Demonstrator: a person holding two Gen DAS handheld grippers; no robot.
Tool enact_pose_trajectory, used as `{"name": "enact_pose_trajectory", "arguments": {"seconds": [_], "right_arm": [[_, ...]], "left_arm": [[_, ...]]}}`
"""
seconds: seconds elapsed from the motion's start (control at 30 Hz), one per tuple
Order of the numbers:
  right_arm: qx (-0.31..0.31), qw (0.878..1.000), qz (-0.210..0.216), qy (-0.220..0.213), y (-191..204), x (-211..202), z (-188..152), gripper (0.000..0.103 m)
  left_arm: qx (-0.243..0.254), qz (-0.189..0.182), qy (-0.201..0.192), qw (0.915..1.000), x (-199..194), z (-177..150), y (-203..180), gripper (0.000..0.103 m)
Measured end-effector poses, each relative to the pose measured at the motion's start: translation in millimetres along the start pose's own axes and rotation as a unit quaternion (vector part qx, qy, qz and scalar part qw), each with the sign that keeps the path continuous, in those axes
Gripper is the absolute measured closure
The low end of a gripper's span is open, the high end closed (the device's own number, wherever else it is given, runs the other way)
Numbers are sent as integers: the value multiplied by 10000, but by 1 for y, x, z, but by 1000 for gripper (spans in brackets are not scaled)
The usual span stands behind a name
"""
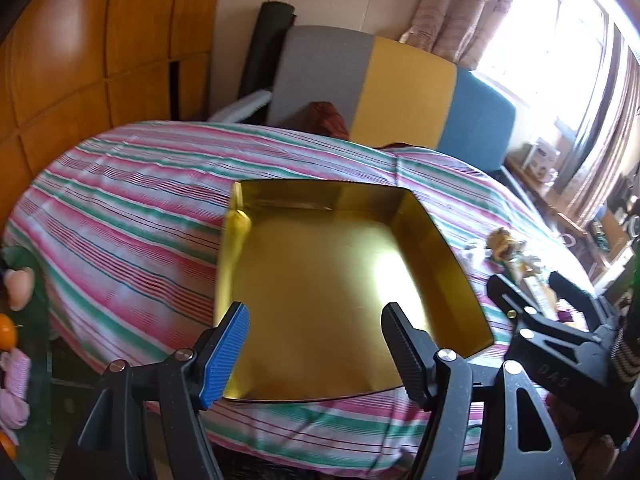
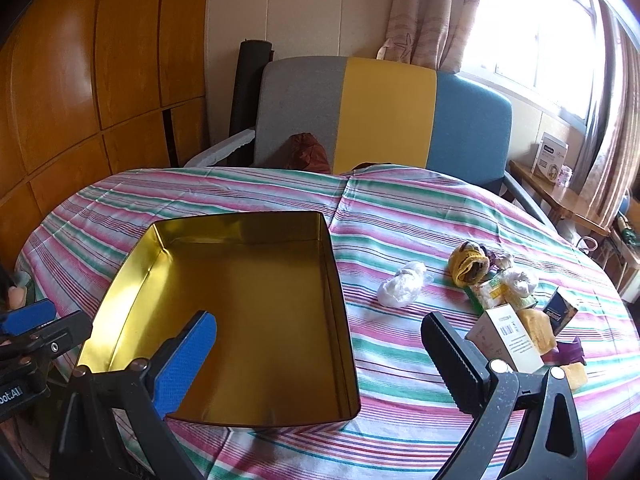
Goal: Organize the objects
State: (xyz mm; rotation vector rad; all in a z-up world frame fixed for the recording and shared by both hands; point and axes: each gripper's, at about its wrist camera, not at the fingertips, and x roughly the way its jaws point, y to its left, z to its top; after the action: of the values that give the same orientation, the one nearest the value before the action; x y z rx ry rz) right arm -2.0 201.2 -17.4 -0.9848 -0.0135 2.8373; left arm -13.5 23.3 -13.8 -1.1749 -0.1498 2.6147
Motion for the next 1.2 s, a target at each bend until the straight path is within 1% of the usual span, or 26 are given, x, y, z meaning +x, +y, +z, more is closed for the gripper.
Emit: {"name": "enact_pose_trajectory", "arguments": {"seconds": [0.07, 0.17, 0.23, 0.33, 0.47, 0.53, 0.63, 0.67, 0.77, 0.83, 0.87, 0.93, 1.0, 1.07, 1.13, 1.2], "right_arm": [[23, 10000, -9, 7, -3, 1, 0, 0], [58, 10000, -4, 71, -11, 4, 0, 0], [117, 9999, -64, 96, -23, 6, 0, 0], [251, 9993, -212, 149, -50, 8, 1, 0], [471, 9969, -595, 193, -101, 7, 6, 0], [720, 9940, -795, 196, -138, 5, 10, 0], [1153, 9866, -1147, 159, -192, 5, 9, 0], [1287, 9842, -1208, 167, -208, 7, 7, 0], [1732, 9756, -1333, 232, -254, 16, -5, 0], [2037, 9702, -1287, 249, -269, 18, -12, 0], [2213, 9671, -1233, 242, -275, 19, -16, 0], [2684, 9573, -1024, 326, -289, 24, -23, 0], [2939, 9516, -838, 331, -294, 26, -24, 0], [2963, 9512, -804, 311, -294, 25, -24, 0], [2978, 9515, -711, 303, -293, 25, -23, 0], [2953, 9528, -639, 315, -292, 25, -23, 0]], "left_arm": [[38, -150, 43, 9999, 3, 1, -6, 33], [181, -166, 69, 9997, 8, 3, -14, 33], [336, -151, 151, 9992, 14, 6, -23, 33], [472, -318, 342, 9978, 23, 9, -34, 33], [632, -572, 528, 9950, 32, 13, -53, 33], [809, -631, 555, 9932, 34, 17, -67, 30], [972, -760, 656, 9902, 39, 21, -86, 29], [1050, -788, 719, 9887, 43, 23, -93, 29], [1207, -1049, 1006, 9820, 55, 27, -116, 29], [1343, -1262, 1148, 9761, 64, 31, -135, 29], [1402, -1290, 1166, 9747, 66, 31, -143, 29], [1647, -1153, 1217, 9720, 76, 34, -161, 31], [1827, -1224, 1292, 9669, 88, 38, -178, 31], [2074, -1203, 1372, 9611, 105, 42, -198, 32], [2297, -1204, 1374, 9559, 116, 43, -211, 36], [2563, -1176, 1431, 9487, 131, 46, -226, 38]]}}
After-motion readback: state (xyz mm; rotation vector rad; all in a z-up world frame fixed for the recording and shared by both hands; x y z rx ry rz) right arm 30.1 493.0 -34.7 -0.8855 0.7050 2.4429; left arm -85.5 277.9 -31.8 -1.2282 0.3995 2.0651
